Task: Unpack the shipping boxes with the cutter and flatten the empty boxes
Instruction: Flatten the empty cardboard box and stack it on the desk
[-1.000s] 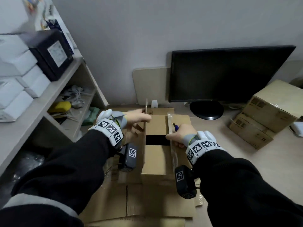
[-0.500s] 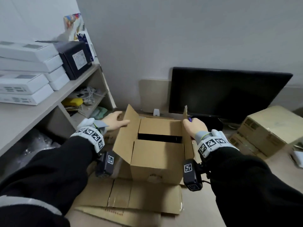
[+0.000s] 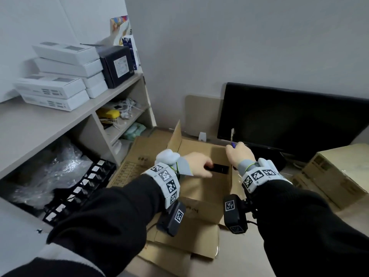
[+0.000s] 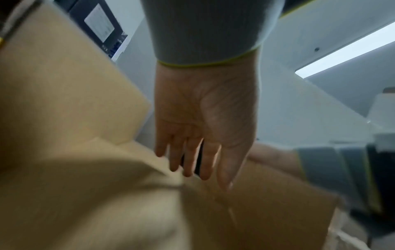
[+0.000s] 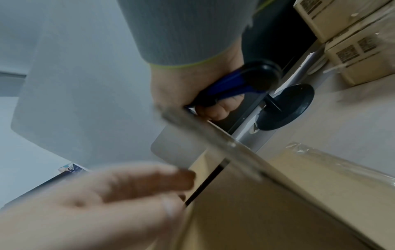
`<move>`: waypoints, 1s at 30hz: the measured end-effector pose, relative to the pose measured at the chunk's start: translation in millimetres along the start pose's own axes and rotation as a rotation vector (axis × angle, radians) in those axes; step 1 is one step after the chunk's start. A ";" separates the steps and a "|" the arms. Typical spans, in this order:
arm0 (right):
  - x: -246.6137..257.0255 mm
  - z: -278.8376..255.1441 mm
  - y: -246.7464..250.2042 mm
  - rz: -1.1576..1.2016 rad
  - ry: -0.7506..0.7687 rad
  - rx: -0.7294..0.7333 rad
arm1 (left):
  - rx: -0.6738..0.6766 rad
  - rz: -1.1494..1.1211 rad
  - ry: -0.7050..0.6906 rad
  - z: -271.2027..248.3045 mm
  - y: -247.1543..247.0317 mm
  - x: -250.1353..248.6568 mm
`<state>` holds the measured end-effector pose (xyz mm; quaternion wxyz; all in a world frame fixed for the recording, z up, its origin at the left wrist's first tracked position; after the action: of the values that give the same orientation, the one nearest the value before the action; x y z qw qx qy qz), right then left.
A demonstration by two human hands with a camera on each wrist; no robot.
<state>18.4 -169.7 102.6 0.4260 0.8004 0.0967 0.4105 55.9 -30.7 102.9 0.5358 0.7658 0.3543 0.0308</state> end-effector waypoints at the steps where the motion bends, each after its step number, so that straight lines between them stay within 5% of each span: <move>1: -0.6 -0.7 -0.1 0.003 0.000 0.004 | 0.072 0.027 0.046 4.0 -16.1 8.4; 9: -20.8 -1.5 10.6 0.006 0.000 -0.026 | 0.002 0.036 0.127 10.8 -29.9 33.3; 15: -26.6 3.1 24.6 0.040 0.008 -0.056 | -0.059 0.211 0.036 0.5 7.7 13.7; 19: -21.5 7.1 49.5 0.274 -0.006 -0.075 | -0.253 0.323 -0.021 -30.2 61.1 13.0; 25: 5.8 -1.7 91.6 0.780 0.003 -0.141 | -0.568 0.042 -0.080 -84.9 141.0 32.0; 30: 35.4 -20.9 126.8 0.910 0.093 -0.183 | -0.694 -0.315 -0.154 -110.9 167.7 46.7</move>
<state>1.1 -217.6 225.8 0.2664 0.7014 -0.2819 0.5980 129.0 55.5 275.7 0.7864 0.4751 0.3946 0.0085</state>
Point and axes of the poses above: each hand's wrist, its own z-axis towards the middle knuckle, its own y-axis out of the back of the hand, x = y × z, the point moved 7 cm from there along z, towards the middle knuckle, and after that the axes turned 6 degrees about x, right-handed, at the moved point
